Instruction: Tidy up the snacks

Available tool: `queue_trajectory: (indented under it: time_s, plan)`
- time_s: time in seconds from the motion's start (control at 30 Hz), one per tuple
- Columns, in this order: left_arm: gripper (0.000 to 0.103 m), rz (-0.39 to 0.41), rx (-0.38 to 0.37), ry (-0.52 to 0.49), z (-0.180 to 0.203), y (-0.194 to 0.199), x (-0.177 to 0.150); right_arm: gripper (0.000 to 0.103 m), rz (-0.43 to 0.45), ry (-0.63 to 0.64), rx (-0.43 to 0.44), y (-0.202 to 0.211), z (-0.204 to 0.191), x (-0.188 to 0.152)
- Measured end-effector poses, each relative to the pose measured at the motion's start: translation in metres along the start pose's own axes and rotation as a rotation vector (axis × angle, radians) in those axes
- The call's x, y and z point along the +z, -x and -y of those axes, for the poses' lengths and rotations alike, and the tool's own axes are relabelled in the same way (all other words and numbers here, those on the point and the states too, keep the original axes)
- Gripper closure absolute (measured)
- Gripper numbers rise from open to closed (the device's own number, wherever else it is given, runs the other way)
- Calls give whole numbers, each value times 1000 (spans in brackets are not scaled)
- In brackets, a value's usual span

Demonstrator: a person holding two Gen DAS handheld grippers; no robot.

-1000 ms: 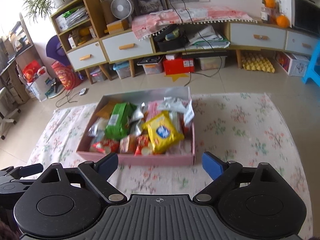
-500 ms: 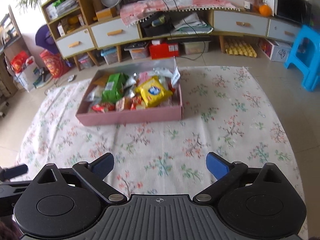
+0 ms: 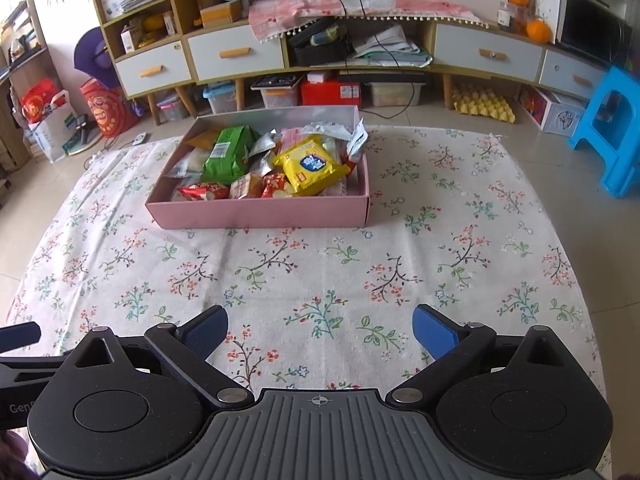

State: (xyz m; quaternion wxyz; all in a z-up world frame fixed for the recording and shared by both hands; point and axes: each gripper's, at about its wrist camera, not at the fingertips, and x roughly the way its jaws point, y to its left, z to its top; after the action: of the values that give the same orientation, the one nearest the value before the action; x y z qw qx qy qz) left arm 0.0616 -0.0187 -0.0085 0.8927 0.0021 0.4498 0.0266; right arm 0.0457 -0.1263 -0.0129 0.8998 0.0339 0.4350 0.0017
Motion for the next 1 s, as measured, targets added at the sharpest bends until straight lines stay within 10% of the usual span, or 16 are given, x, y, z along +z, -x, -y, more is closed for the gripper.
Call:
queue_trajectory:
  time_s: [1.0]
  plan:
    - [0, -12, -4, -9, 2, 3, -1, 3, -8, 38, 9, 2, -7, -5]
